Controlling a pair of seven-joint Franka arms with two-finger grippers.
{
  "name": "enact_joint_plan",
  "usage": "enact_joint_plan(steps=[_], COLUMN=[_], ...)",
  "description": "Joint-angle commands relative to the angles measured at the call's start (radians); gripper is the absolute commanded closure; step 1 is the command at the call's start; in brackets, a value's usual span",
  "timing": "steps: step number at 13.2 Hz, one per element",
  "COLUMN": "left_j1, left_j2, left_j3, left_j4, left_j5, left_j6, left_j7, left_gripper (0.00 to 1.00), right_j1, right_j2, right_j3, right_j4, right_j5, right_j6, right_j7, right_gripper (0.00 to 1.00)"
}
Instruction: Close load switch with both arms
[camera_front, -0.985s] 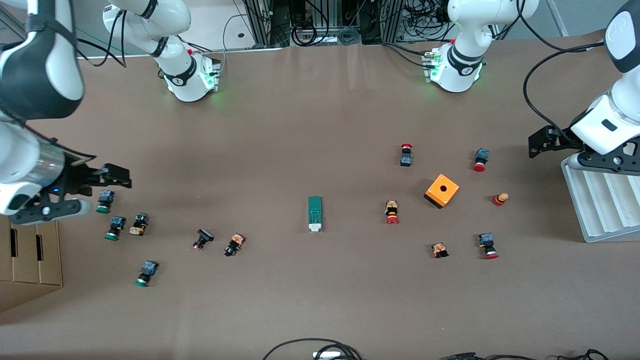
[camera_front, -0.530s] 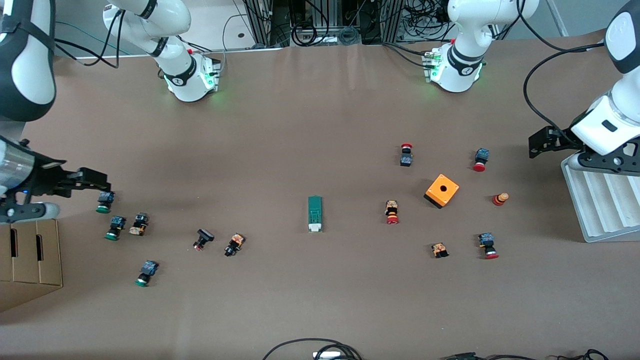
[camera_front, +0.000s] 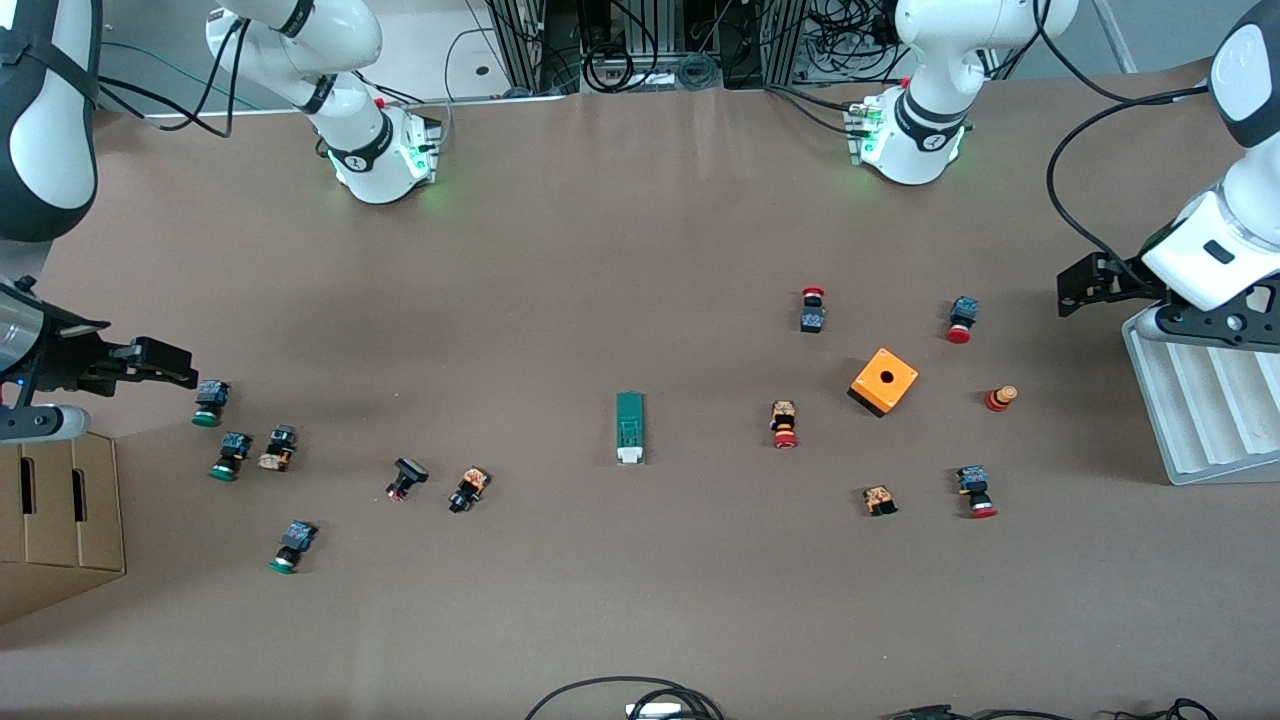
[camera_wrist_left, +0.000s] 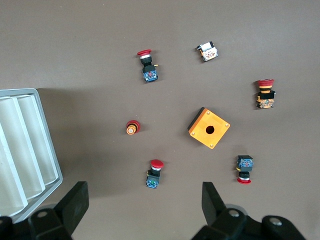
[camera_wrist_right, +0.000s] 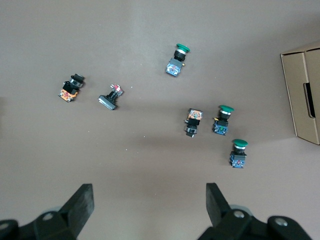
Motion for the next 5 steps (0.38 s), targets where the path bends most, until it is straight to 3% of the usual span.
enact_joint_plan(steps=[1, 5], left_j1=[-0.007, -0.007], left_j2=[0.002, 0.002], left_j3=[0.004, 0.004], left_j4=[0.013, 0.013], left_j5=[0.013, 0.013], left_j6=[0.0, 0.0], left_j7=[-0.001, -0.001], left_gripper=[0.0, 0.0], right_j1=[-0.006, -0.004], right_j2=[-0.008, -0.01], right_j3=[0.005, 0.005], right_j4=[0.004, 0.004], right_j5=[-0.007, -0.005], right_j6=[0.004, 0.002], right_j7=[0.0, -0.006], right_gripper=[0.0, 0.0])
